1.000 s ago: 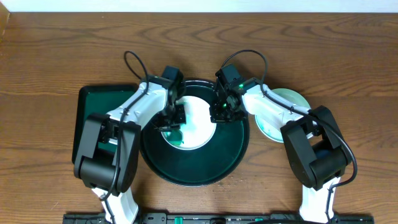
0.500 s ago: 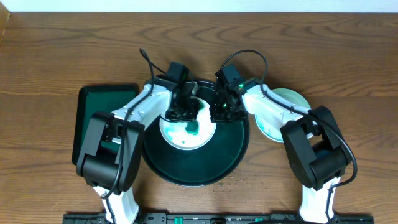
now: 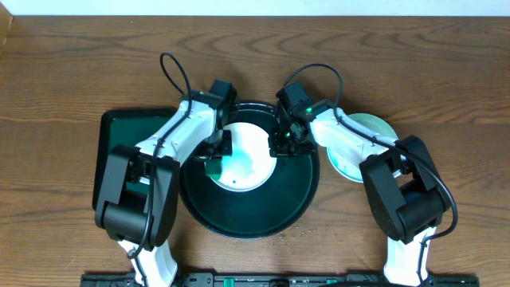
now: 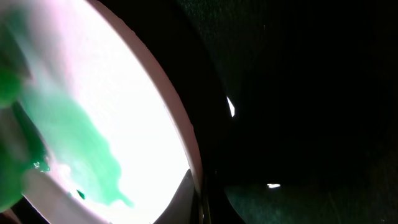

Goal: Clean dirty plates on tray and stack at the side

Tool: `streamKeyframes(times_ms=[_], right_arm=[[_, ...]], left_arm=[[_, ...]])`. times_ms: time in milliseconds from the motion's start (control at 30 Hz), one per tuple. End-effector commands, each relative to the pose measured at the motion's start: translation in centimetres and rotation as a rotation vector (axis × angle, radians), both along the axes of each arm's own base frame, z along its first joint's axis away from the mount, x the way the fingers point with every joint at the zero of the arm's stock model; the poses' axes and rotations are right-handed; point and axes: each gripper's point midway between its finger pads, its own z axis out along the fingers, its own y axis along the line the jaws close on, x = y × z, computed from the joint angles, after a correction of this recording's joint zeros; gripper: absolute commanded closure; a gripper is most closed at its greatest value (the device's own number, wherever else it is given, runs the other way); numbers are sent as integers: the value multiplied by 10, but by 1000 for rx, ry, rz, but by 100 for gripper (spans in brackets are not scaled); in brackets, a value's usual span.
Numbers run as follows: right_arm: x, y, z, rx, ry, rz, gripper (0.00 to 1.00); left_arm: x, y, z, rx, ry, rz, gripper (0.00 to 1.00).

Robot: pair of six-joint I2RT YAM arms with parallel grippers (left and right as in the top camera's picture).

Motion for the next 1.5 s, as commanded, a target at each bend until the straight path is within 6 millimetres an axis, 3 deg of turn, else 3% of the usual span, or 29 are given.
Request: streamKeyframes(times_ms=[0, 167, 267, 367, 633, 900, 1033, 1167, 1233, 1333, 1467], right_arm=[[3, -8, -7, -26, 15, -29, 99], [2, -8, -7, -28, 16, -22, 99], [2, -8, -7, -27, 12, -17, 99], [3, -6, -3, -16, 0, 0, 99], [21, -15, 40, -157, -240, 38, 99], [26, -37, 124, -505, -646, 8, 99], [16, -29, 152, -551, -763, 11, 99], [6, -12, 134, -393, -628, 19, 99], [6, -11, 124, -311, -537, -3, 92], [8, -12, 104, -199, -386, -34, 72], [9, -14, 70, -112, -216, -45, 66]], left_arm=[[26, 15, 42, 58, -122, 42, 93], [39, 8, 108, -11, -265, 17, 93], [39, 19, 138, -29, -351, 42, 92], [38, 37, 155, -31, -396, 90, 93], [32, 93, 145, 16, -348, 222, 93], [27, 134, 138, 41, -327, 340, 93], [25, 140, 138, 44, -325, 357, 93], [25, 139, 138, 43, -324, 357, 93], [25, 139, 137, 43, -322, 357, 93], [24, 139, 135, 44, -316, 357, 93], [21, 139, 132, 46, -305, 357, 93]])
